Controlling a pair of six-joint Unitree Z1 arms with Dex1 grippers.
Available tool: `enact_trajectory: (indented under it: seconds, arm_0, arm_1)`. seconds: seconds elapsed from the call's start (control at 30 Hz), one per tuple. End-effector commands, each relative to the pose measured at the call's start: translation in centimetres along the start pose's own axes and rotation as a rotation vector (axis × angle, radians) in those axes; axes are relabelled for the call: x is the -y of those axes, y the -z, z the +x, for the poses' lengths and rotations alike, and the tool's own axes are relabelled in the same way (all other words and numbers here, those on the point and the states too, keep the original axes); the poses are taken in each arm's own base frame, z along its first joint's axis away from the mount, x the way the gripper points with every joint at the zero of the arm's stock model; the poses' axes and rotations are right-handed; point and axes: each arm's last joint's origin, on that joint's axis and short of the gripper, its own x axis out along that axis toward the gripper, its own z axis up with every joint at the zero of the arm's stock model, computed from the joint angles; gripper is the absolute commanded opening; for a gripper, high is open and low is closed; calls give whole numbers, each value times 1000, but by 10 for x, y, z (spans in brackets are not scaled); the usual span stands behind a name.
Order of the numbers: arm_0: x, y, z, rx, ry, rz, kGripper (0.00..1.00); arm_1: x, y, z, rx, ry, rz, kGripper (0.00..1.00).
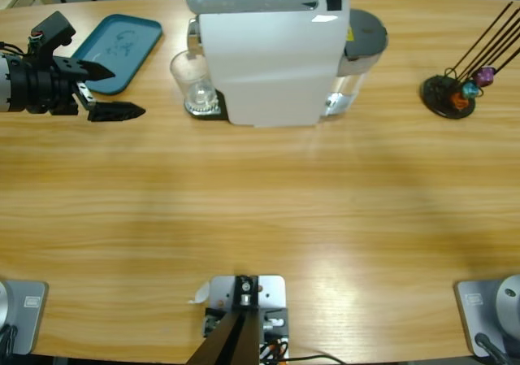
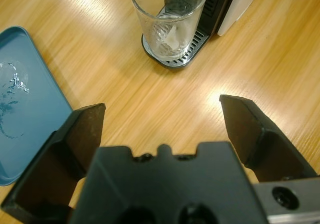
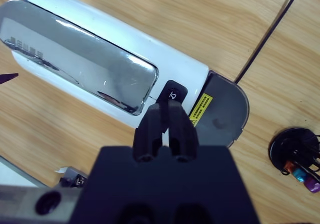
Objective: Pour coffee
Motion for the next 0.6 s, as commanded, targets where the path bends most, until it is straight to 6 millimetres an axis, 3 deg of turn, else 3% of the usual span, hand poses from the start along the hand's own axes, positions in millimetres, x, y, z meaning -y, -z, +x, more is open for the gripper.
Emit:
enact_trajectory:
  seconds: [0.03, 0.33, 0.6]
  arm_0:
    - [3, 14, 16, -80, 24, -21, 1000]
    - [4, 16, 19, -93, 32, -22, 1000]
    - [5, 18, 19, -96, 33, -23, 1000]
  arm_1:
    - [0, -1, 40, -87, 28, -17, 0]
    - [4, -1, 45, -100, 49, -19, 0]
    - [-8, 5, 50, -127, 33, -47, 0]
